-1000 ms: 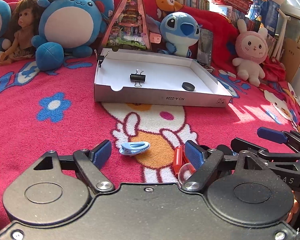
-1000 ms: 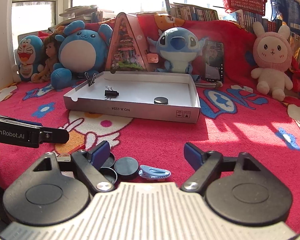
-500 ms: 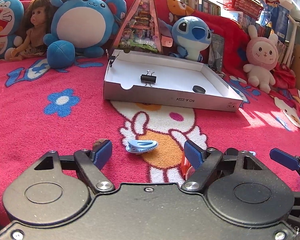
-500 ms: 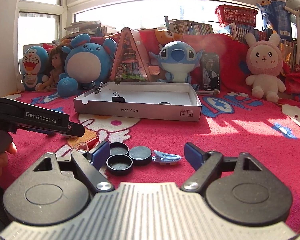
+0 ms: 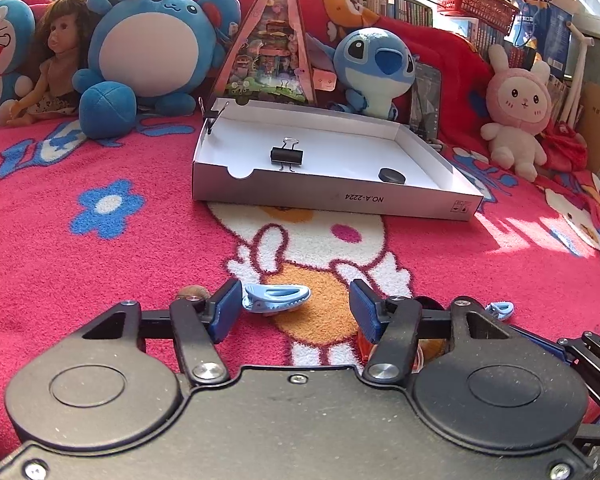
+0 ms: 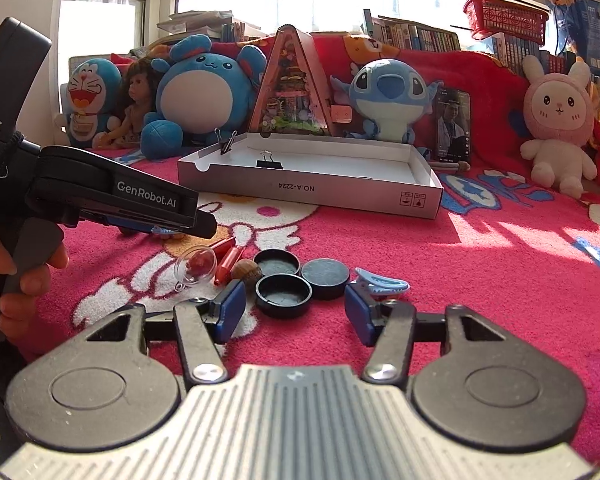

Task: Organize rigid objects
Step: 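Lower the left gripper onto the blue hair clip while the right gripper grasps a black cap, then carry the blue hair clip and black cap into the white tray with both grippers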

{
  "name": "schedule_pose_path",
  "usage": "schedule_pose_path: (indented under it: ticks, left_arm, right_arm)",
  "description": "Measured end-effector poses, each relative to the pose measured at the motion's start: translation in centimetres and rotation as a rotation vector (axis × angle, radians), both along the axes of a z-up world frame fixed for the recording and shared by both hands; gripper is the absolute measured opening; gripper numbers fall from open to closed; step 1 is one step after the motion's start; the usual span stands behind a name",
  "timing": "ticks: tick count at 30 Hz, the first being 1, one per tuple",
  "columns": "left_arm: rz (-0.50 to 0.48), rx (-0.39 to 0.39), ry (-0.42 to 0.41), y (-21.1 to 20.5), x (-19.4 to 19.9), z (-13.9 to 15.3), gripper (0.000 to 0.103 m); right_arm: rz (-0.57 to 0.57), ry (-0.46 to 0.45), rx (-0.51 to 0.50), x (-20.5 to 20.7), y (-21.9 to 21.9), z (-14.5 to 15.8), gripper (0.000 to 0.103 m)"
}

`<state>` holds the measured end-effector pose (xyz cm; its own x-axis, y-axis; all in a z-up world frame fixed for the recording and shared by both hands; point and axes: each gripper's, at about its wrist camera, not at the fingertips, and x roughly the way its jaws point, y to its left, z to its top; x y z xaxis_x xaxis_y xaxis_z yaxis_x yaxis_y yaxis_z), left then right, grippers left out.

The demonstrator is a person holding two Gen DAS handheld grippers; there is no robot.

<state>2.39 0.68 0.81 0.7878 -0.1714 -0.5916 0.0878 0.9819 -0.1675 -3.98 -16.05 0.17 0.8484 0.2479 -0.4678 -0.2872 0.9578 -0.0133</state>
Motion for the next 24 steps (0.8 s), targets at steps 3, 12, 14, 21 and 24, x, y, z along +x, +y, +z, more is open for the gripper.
schedule_pose_path:
  ticks: [3,12,14,21,24]
  left_arm:
    - [-0.006,0.006,-0.003,-0.1,0.0,-0.2,0.047]
    - [-0.026,0.027,-0.018,-0.2,0.1,-0.2,0.037]
    - [-0.033,0.027,-0.021,-0.3,0.1,-0.2,0.037]
    - [-0.039,0.023,-0.026,-0.3,0.1,-0.1,0.037]
    - [-0.037,0.030,-0.042,-0.3,-0.2,0.2,0.036]
  right_arm:
    - [0.000,0.010,0.001,0.2,0.2,-0.1,0.055]
    - [-0.003,0.026,-0.003,0.6,0.6,-0.1,0.046]
    - [-0.002,0.030,0.001,0.8,0.6,-0.1,0.046]
    - [-0.006,0.044,0.015,1.2,0.7,-0.2,0.037]
    - [-0.001,0.050,0.011,1.1,0.8,-0.1,0.037]
